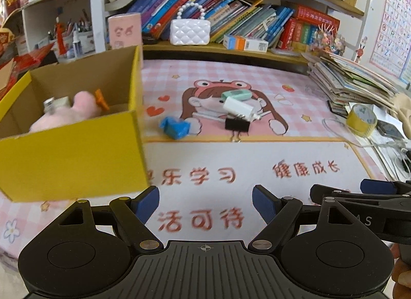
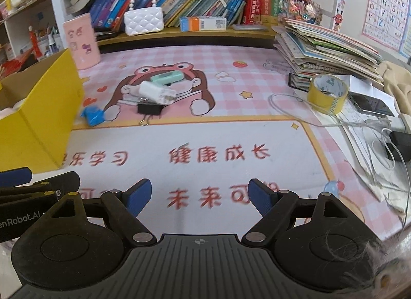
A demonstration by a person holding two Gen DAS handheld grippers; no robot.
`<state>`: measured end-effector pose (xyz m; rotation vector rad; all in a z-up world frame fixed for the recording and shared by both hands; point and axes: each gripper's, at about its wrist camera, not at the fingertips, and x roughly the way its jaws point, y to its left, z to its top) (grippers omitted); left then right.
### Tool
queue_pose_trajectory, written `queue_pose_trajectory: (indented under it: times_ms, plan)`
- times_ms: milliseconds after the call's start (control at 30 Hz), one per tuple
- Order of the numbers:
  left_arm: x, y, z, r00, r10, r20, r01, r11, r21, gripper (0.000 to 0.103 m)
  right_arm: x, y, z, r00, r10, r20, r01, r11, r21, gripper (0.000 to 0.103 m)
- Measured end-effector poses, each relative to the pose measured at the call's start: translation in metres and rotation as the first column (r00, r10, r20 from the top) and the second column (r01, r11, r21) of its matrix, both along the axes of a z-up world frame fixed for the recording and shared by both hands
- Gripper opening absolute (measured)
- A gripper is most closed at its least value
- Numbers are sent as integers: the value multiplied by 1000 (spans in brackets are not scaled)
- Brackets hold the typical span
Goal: Organize objects
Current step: 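Approach the blue soft item with the left tool and the white charger with the right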
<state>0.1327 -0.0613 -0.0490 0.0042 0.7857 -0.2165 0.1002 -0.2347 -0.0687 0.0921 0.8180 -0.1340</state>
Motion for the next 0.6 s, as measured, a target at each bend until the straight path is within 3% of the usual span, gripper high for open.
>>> queue_pose_trajectory:
  times_ms: [600]
  plan:
    - [35,-41,4,994,104,25,-105,993,47,81,64,-51,-2,997,80,17,-81,995,50,81]
